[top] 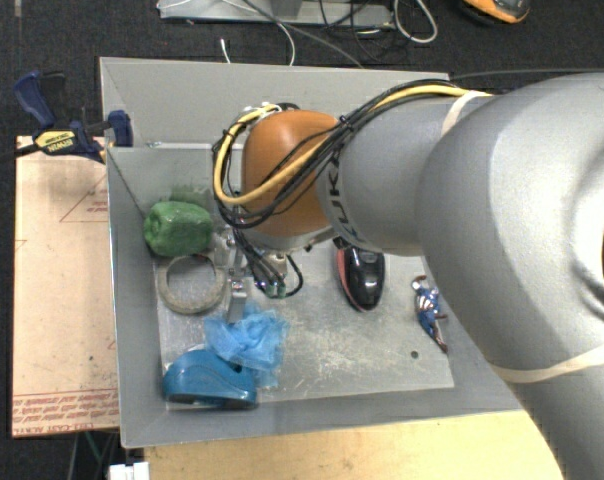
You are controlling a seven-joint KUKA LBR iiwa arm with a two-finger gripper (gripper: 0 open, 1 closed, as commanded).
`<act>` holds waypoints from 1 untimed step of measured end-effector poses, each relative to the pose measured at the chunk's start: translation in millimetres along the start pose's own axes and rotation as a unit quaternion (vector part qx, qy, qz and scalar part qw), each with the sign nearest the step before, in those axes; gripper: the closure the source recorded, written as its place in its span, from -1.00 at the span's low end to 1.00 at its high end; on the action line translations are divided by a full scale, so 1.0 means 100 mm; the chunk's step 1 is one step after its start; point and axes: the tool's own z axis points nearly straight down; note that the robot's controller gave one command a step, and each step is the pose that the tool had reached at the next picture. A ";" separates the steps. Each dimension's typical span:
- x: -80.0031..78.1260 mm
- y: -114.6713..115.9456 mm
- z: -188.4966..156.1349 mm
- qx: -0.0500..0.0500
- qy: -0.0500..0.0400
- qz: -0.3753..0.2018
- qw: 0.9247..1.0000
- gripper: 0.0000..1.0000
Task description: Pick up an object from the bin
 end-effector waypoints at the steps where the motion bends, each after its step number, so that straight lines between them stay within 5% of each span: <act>1: -0.26 -0.16 0.21 0.002 0.001 -0.003 1.000 -1.00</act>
Offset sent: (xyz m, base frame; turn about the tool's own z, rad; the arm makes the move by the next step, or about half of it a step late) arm -0.0559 -0.0305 -0.0205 -0.3851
